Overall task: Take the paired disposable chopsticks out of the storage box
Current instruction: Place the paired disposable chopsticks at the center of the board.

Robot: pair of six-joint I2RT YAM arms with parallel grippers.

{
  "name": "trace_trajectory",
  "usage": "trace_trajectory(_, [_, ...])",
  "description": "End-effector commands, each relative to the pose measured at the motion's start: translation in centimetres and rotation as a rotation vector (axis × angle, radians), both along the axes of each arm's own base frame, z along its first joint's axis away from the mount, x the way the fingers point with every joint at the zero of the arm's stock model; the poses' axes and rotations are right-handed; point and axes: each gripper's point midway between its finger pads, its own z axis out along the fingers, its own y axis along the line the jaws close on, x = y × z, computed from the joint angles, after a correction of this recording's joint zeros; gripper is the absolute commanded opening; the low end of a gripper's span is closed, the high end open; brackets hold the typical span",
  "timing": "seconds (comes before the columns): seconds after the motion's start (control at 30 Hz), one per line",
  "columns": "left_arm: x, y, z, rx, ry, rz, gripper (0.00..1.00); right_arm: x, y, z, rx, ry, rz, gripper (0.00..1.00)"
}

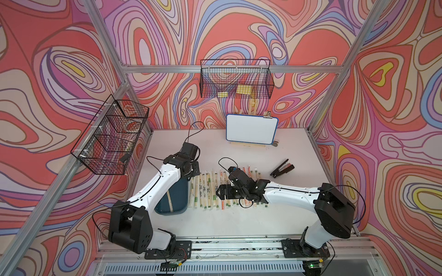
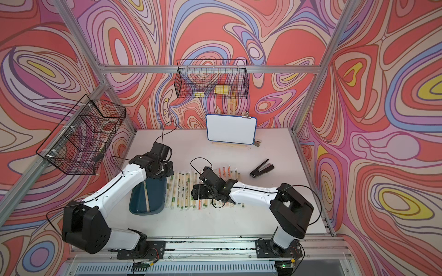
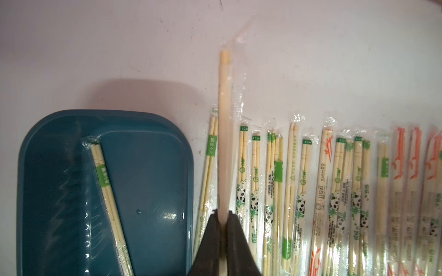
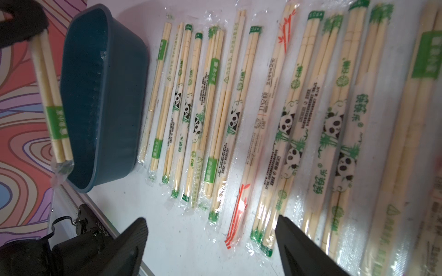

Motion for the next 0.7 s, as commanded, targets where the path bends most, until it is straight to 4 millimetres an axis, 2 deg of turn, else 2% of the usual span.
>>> trace_trajectory(0.0, [-0.6, 0.0, -1.4, 0.111, 0.059, -0.039, 0.0, 0.6, -0.2, 0.7, -0.008, -0.014, -0.024, 0.89])
trace_trajectory(0.37, [-0.9, -0.8, -5.2, 0.23, 0.144, -0.084, 0.0, 0.5, -0.4, 0.5, -0.014, -0.008, -0.029, 0.89])
trace_trajectory(0.67, [-1.1, -0.5, -8.1, 0.274, 0.188, -0.074, 0.0, 0.4, -0.6, 0.6, -0.017, -0.01, -0.028, 0.89])
